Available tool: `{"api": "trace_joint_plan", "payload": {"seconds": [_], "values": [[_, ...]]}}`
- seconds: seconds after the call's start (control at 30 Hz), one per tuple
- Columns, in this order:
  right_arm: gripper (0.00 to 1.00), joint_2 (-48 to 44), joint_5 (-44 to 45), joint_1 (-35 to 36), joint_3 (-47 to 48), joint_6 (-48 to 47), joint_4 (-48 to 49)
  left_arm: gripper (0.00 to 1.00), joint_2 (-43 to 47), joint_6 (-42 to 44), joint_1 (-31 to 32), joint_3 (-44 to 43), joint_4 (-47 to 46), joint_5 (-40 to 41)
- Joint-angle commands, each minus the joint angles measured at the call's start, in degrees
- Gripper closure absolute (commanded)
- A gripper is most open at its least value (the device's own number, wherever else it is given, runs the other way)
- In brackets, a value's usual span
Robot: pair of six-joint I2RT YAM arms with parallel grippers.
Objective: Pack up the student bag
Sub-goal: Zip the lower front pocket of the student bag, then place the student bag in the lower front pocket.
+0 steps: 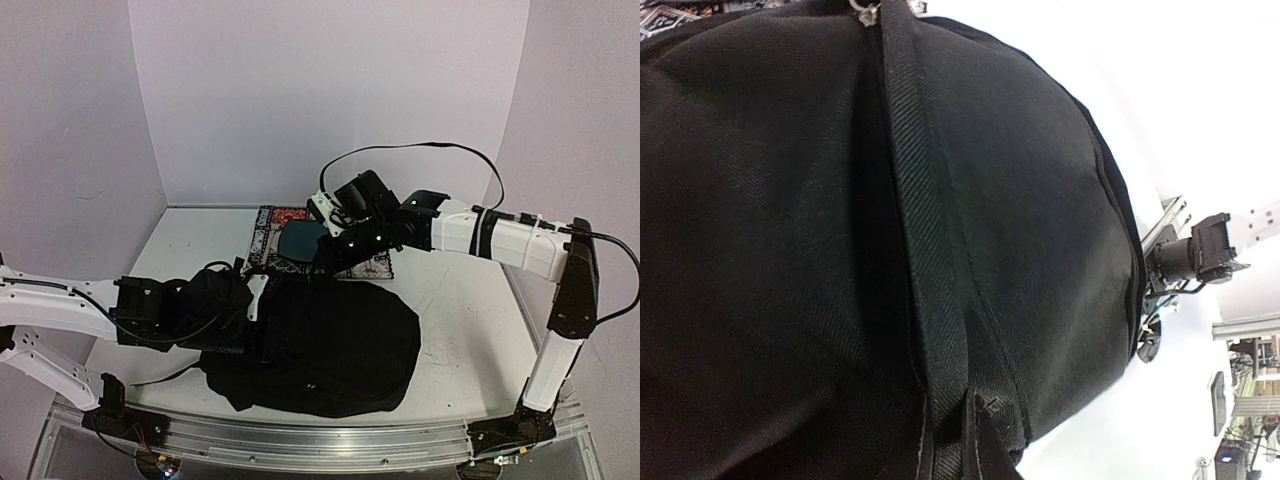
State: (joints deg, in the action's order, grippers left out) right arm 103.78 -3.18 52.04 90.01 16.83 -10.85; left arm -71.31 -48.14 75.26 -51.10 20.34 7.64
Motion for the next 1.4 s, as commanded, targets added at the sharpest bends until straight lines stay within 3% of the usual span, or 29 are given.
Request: {"api": "trace_joint_plan", "payload": {"seconds": [0.0,0.3,0.7,0.9,1.07,1.37], "values": [[1.00,2.47,9.01,-4.60,5.83,-1.31,4.80,0.95,6.34,-2.76,1.38,3.27,6.69,-6.07],[1.00,3.32,11.66,-10.12,2.84,3.93,4.87,0.97,14.15,-8.92,1.33,8.45,12.50,-0.13],[1.00,4.48,4.60,-13.84,0.14,8.79,4.61,0.98,15.90,-8.99,1.37,11.01,12.38,0.51],[1.00,5.69,-9.95,-14.16,3.91,5.42,5.04,0.92,14.61,-8.87,1.31,8.42,11.47,4.83],[0.88,2.93,-12.95,-14.12,3.21,5.49,6.63,0.91,7.87,-5.45,1.21,3.24,6.45,5.59],[0.61,-9.63,-0.76,-14.16,-6.32,3.60,6.90,0.76,-1.68,2.58,-3.66,-5.29,0.29,1.10]]}}
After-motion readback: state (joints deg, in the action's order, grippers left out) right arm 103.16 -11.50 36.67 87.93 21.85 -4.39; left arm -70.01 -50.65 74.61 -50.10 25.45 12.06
